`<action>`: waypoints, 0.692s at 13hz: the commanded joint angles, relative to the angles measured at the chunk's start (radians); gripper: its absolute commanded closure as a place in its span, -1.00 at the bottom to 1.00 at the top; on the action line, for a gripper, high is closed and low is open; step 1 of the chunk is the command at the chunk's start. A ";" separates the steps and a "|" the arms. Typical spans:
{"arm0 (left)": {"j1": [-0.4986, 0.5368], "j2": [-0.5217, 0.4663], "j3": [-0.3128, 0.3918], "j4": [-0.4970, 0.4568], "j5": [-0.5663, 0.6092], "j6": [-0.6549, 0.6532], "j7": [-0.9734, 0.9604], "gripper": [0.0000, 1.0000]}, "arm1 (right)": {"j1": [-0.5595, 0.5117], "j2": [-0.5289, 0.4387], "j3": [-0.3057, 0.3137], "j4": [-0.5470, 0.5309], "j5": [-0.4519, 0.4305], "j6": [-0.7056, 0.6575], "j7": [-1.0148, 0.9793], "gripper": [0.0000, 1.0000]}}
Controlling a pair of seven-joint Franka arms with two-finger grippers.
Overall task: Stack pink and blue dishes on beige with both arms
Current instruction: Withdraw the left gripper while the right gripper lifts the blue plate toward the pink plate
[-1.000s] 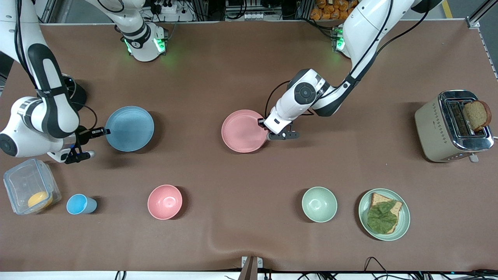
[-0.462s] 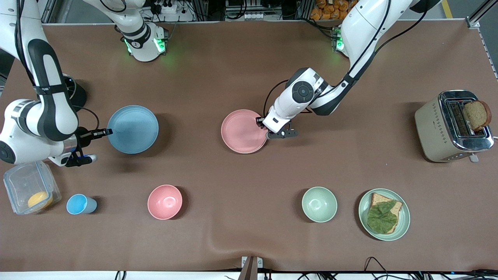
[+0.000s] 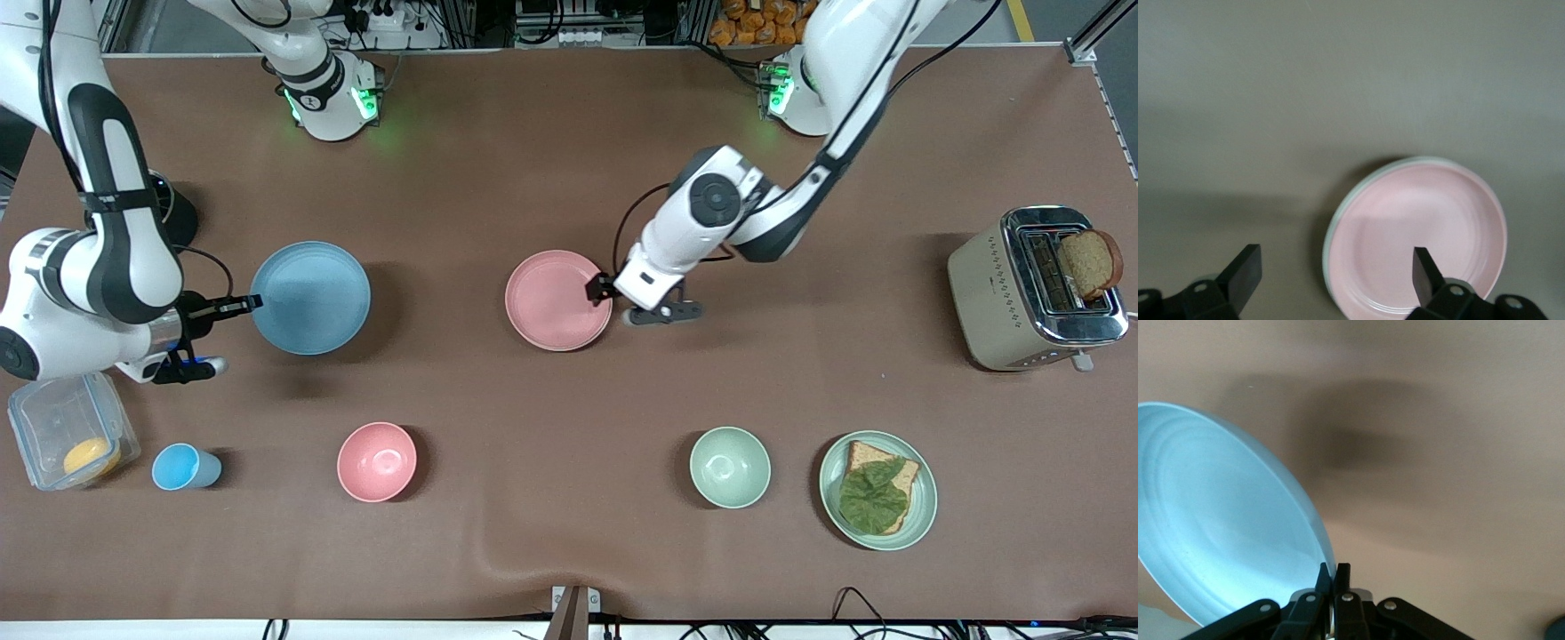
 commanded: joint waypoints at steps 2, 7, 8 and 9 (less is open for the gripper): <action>0.122 -0.207 -0.001 0.064 0.079 -0.255 -0.028 -1.00 | 0.109 0.000 -0.005 0.052 0.048 -0.060 0.169 1.00; 0.256 -0.296 -0.001 0.260 0.192 -0.592 0.163 -1.00 | 0.273 0.007 -0.005 0.066 0.149 -0.048 0.377 1.00; 0.279 -0.302 -0.003 0.300 0.192 -0.655 0.212 -1.00 | 0.311 0.010 -0.005 0.066 0.160 -0.048 0.419 1.00; 0.297 -0.304 -0.002 0.328 0.192 -0.694 0.240 -1.00 | 0.348 0.010 -0.005 0.066 0.165 -0.046 0.462 1.00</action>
